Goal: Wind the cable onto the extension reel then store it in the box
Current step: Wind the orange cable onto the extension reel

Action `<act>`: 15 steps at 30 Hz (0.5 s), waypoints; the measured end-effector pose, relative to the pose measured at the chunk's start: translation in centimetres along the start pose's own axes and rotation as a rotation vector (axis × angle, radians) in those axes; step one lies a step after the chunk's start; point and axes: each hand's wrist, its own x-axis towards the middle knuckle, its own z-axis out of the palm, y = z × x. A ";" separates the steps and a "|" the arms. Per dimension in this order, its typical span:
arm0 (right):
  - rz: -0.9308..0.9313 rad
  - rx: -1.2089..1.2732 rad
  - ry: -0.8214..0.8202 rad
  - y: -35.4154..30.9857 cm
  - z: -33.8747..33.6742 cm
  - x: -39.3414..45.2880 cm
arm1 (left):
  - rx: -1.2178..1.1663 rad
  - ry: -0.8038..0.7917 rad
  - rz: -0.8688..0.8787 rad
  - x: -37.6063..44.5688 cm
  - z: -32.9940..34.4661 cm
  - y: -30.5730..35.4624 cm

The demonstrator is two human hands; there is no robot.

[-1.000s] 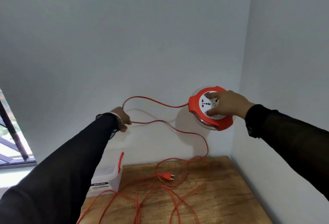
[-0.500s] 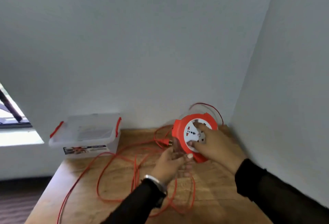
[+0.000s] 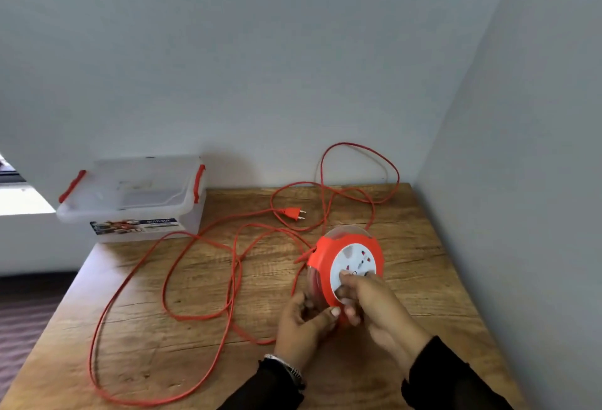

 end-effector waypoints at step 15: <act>-0.863 -1.347 0.099 -0.3 -4.2 -0.9 | 0.156 -0.048 -0.019 3.1 -2.3 2.0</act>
